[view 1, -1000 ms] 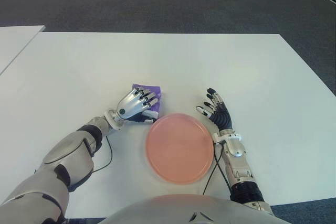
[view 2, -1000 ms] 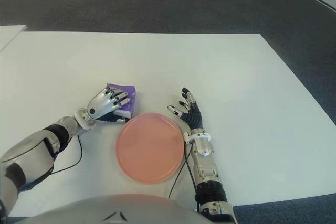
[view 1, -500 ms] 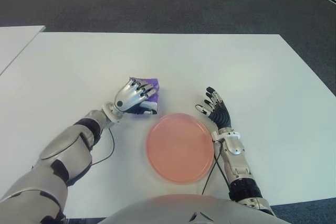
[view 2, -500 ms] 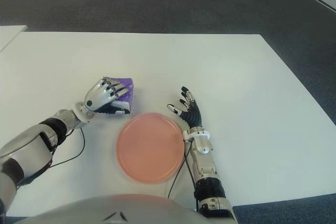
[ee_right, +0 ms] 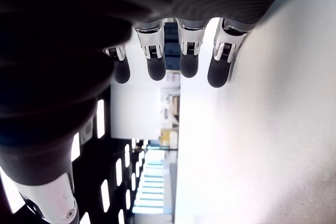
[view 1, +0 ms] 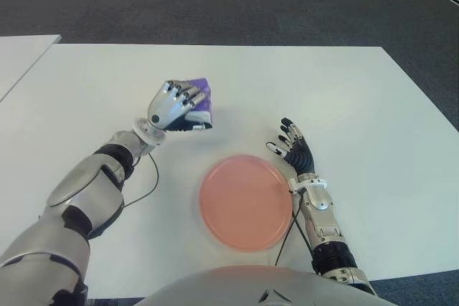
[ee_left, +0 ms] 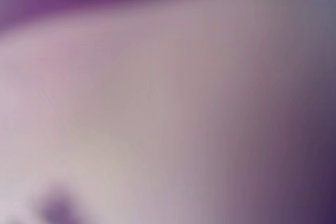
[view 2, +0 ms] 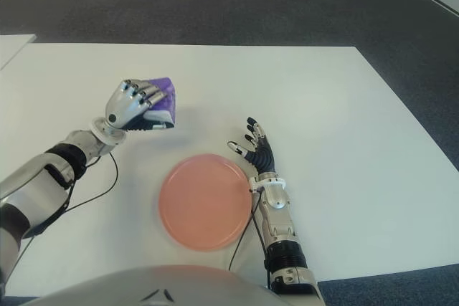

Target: Put the tissue paper into the plate.

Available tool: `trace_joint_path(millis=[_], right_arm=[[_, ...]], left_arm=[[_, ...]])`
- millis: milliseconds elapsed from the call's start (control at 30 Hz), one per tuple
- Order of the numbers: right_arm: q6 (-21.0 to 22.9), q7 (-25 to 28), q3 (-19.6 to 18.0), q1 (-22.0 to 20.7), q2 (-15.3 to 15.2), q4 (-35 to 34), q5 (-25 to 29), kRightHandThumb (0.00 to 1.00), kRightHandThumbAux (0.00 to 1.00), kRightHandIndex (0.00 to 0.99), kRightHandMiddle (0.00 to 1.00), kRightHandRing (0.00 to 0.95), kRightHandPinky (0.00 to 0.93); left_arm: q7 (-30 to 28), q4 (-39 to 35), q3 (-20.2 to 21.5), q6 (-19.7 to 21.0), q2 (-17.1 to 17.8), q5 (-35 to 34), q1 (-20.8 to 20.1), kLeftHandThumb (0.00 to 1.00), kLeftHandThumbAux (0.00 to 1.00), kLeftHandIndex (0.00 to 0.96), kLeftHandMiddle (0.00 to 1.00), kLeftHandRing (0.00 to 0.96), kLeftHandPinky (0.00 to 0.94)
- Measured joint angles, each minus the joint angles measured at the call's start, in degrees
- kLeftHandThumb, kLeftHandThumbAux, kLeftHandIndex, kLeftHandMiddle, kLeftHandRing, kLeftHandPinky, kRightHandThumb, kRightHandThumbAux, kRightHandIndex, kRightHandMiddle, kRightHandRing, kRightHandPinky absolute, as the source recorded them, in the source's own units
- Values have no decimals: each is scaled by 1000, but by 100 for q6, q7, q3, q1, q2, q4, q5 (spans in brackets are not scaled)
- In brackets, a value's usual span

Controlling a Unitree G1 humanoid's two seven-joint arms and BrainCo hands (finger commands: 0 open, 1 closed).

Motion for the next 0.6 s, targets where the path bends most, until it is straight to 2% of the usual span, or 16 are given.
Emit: trace_joint_path(millis=[200,600], right_arm=[[-43,-8,11,-3,-5,26,-36,34,742,82,63,17,0],[-43,-41,24,-65,10,90,-89,39,756,74,57,14,1]], left_arm=[[1,-201,222,210,110,6,-200,724,699,443,860,861,870],[3,-588,353,-241,192,-1,-478,723,698,443,857,858,865]])
